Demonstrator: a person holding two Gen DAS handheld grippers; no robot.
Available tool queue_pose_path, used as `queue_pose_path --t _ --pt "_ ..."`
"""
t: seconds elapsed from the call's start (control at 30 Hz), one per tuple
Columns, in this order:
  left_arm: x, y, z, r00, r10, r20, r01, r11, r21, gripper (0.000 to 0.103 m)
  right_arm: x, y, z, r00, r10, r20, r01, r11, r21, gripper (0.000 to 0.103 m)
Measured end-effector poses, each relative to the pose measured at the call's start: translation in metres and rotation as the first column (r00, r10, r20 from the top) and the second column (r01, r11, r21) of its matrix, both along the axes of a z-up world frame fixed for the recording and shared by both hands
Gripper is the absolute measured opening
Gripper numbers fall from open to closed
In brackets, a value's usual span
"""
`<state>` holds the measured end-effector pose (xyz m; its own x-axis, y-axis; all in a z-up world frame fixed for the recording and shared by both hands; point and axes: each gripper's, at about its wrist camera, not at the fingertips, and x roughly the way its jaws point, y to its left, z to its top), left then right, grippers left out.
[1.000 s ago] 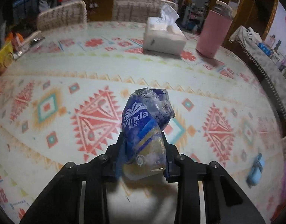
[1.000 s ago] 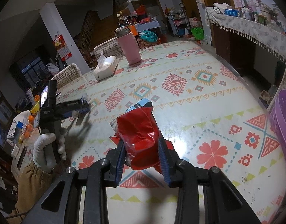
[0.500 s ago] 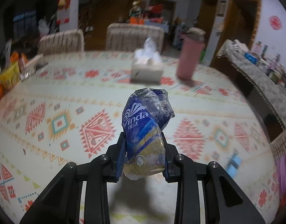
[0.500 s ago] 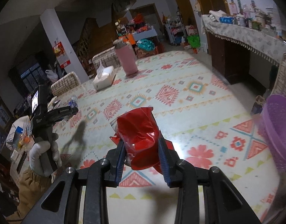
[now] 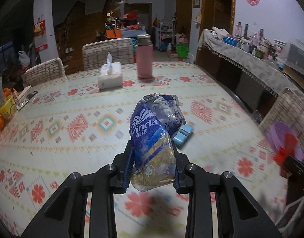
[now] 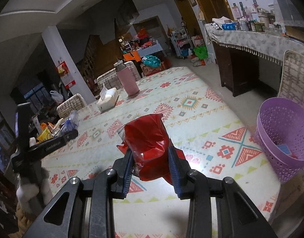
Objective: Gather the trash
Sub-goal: 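Carry the blue bag and red wrapper over the purple basket with both grippers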
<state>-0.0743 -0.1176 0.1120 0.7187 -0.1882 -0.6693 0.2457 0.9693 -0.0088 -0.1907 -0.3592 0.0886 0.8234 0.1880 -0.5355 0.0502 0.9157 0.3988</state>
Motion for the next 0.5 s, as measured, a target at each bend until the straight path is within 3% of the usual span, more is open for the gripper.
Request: queue_pose_path --t 0.5 --pt "-0.036 -0.066 -0.024 1.000 -0.015 -0.003 0.015 0.991 0.136 0.032 -0.025 -0.044 -0.015 0.999 -0.043 0.009 0.042 0.997 0.061 0.038"
